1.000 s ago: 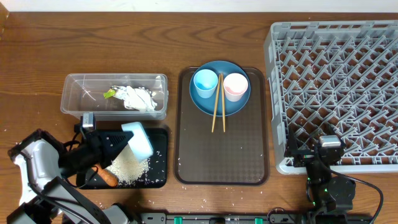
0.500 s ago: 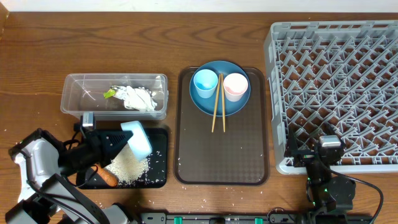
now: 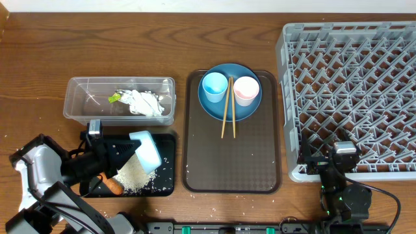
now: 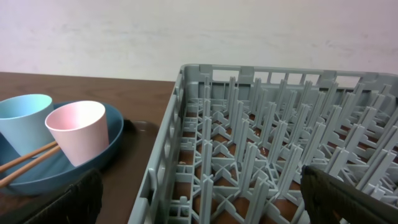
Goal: Sort waste into correct bins and load items into the dishwasher rack
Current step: 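Tilt the bowl with the left gripper to pour rice onto the black tray, then carry the empty bowl right back onto the brown tray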
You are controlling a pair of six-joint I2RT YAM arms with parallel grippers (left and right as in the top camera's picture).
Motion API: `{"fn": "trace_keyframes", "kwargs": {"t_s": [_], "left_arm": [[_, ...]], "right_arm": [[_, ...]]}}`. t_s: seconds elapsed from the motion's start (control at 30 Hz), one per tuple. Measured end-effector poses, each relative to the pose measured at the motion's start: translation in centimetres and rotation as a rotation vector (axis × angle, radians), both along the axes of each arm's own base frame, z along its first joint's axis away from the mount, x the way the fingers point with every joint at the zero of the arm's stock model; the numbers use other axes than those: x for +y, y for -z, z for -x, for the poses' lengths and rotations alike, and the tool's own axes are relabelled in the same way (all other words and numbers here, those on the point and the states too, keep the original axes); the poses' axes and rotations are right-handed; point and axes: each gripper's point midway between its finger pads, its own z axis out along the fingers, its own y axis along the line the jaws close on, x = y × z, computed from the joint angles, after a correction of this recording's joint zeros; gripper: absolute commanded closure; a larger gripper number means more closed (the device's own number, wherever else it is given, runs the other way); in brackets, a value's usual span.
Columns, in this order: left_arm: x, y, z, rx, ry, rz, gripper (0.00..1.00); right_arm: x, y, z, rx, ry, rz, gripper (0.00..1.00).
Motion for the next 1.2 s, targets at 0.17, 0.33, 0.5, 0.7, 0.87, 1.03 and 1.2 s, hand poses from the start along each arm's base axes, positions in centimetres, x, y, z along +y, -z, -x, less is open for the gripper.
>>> {"fn": "trace_keyframes", "kwargs": {"t_s": [0.17, 0.33, 0.5, 0.7, 0.87, 1.03, 1.2], "left_arm": [[-0.2, -0.5, 0.0, 0.005, -0.008, 0.02, 0.94], [-1.3, -1.5, -0.1, -0.044, 0.042, -0.011, 0.94], [-2.8, -2.7, -1.0, -0.108, 0.138, -0.06, 0.94], [-6.1, -2.6, -1.8, -0.146, 0.291, -0.098, 0.95], [-9.0, -0.5, -2.3, -0.099, 0.415, -0.182, 0.94], [-11.8, 1.4, -2.2, -0.033, 0.492, -0.345, 0.94], [-14.1, 1.8, -1.1, -0.015, 0.493, -0.555, 0.94]], "right_arm": [[0.0, 0.0, 0.0, 0.0, 0.0, 0.0, 0.01], [0.0, 0.0, 0.0, 0.0, 0.0, 0.0, 0.01], [0.0, 0.0, 0.0, 0.0, 0.0, 0.0, 0.01], [0.0, 0.0, 0.0, 0.0, 0.0, 0.0, 0.01], [0.0, 0.0, 0.0, 0.0, 0.0, 0.0, 0.01], [0.0, 0.0, 0.0, 0.0, 0.0, 0.0, 0.01], [0.0, 0.0, 0.0, 0.0, 0.0, 0.0, 0.01]]}}
